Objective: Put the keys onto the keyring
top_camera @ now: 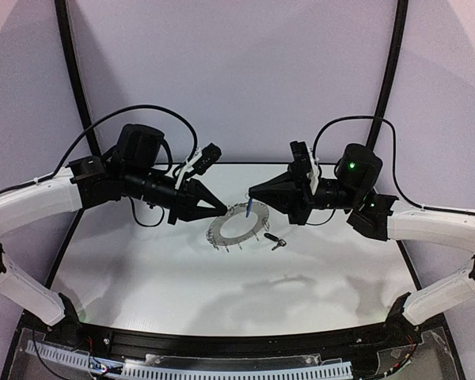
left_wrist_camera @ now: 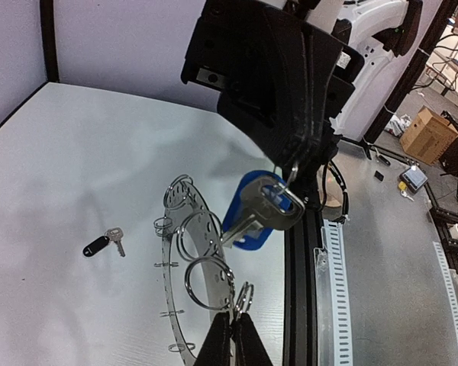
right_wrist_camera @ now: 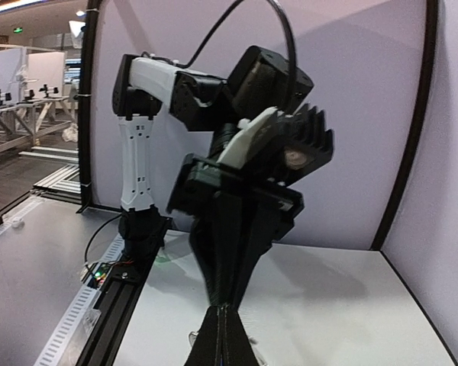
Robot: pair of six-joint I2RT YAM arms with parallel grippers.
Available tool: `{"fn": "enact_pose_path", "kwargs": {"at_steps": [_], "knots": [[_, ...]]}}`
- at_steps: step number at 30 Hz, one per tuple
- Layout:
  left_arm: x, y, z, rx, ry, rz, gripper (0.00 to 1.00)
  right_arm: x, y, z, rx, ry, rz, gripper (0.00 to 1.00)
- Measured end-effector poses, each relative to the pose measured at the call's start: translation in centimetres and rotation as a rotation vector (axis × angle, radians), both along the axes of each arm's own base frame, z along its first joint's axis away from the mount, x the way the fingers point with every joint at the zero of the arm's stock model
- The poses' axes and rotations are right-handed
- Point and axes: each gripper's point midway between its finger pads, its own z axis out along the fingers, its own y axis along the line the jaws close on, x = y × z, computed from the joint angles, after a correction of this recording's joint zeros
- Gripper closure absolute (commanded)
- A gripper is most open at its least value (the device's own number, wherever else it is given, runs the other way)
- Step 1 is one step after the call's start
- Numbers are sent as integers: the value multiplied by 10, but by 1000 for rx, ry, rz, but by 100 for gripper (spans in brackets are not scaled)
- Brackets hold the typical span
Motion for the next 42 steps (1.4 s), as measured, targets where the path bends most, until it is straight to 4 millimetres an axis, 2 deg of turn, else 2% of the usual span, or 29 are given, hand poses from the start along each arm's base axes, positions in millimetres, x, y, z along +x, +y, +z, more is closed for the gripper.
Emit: {"fn": "enact_pose_path", "kwargs": {"at_steps": [7,15,19,26,30,36,42], "knots": [[-4,-6,-7,20,-15,-15,99,1,10,-2,-14,13,-31,100],[7,-10,8,-35,-75,30,99,0,16,-16,-57,48,-42,100],[8,-12,12,-55,-81,34,99,3,19,-15,-47,37,-72,100],[8,-12,7,-59,-72,32,99,11,18,-4,5,-16,-132,100],[7,-12,6,-57,-69,29,99,14,18,-6,1,-31,-148,100],[7,-13,7,-73,-63,35,99,15,17,-19,-56,-54,-161,100],[6,-13,6,-84,-47,34,99,12,13,-16,-53,-76,-164,100]]}}
